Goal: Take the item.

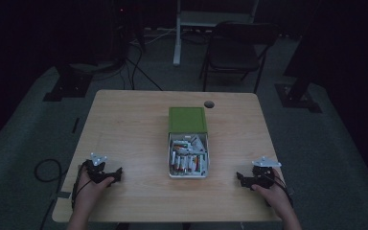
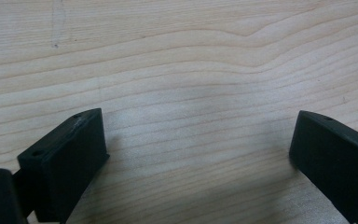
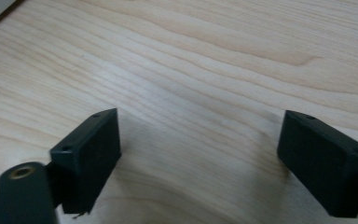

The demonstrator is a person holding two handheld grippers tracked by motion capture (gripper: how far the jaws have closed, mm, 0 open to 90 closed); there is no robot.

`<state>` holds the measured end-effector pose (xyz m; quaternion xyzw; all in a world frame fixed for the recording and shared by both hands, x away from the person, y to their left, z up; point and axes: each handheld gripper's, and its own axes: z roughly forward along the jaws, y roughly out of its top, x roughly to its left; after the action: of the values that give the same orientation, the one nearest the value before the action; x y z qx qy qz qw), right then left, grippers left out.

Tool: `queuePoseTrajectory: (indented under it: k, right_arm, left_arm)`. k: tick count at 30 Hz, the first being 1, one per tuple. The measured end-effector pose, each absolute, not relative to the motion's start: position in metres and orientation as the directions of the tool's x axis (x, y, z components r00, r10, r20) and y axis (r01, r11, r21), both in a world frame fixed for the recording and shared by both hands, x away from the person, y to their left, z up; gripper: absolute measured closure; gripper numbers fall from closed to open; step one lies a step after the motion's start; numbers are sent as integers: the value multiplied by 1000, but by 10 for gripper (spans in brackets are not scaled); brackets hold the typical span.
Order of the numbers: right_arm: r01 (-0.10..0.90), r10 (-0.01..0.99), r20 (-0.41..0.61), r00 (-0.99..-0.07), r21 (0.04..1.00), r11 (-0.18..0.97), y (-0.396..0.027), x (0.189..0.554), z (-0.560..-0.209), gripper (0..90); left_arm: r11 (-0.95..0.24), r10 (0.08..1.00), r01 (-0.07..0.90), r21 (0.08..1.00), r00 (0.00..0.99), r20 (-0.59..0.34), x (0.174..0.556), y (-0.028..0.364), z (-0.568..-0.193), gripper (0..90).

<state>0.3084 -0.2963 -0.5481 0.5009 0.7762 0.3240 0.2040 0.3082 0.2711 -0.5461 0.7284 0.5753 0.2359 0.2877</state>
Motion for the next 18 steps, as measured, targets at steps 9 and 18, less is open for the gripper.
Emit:
queuePoseTrajectory:
  k: [9,18]
  right_arm:
    - [636,900,2,-435,709,305,-289,304,-541,133]
    - [628,901,19,-433,723,287,-285,301,-528,133]
  left_arm:
    - [-172,974,703,690,226,12,309,271,-546,35]
    - [-161,978,707,688,210,14,308,270,-546,24]
